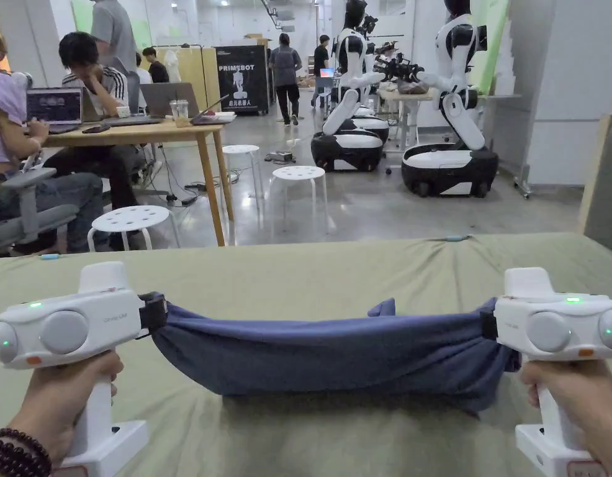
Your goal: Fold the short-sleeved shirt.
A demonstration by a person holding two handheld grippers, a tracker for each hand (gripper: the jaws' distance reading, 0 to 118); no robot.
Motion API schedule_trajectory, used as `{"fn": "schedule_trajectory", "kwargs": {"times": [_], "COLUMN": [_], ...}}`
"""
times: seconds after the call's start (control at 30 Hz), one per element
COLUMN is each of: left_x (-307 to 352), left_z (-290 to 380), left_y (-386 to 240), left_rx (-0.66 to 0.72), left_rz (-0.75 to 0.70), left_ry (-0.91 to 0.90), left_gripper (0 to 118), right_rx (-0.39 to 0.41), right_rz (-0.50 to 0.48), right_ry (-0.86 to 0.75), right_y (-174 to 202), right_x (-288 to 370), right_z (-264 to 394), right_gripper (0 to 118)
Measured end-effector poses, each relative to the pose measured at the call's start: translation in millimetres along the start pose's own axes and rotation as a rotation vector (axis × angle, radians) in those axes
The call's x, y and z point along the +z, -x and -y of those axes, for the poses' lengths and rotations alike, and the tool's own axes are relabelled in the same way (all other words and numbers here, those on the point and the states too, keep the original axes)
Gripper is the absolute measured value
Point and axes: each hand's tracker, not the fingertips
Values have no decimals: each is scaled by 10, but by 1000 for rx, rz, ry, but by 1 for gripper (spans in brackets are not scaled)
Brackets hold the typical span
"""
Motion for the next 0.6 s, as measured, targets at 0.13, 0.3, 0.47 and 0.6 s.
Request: {"fn": "schedule_trajectory", "kwargs": {"times": [0.13, 0.3, 0.47, 0.6], "left_x": [505, 568, 539, 493], "left_z": [735, 1477, 1796, 1779], "left_y": [64, 130, 287, 355], "left_rx": [-108, -143, -81, -93], "left_rz": [17, -22, -11, -18], "left_ry": [84, 333, 392, 358], "left_gripper": [5, 5, 5, 7], "right_rx": [-24, 15, 62, 56], "right_rz": [-16, -11, -11, -15], "right_ry": [127, 289, 294, 314], "right_y": [99, 383, 547, 517], "right_x": [418, 546, 541, 497], "right_z": [741, 1493, 1653, 1523], "right_gripper": [6, 6, 6, 19]}}
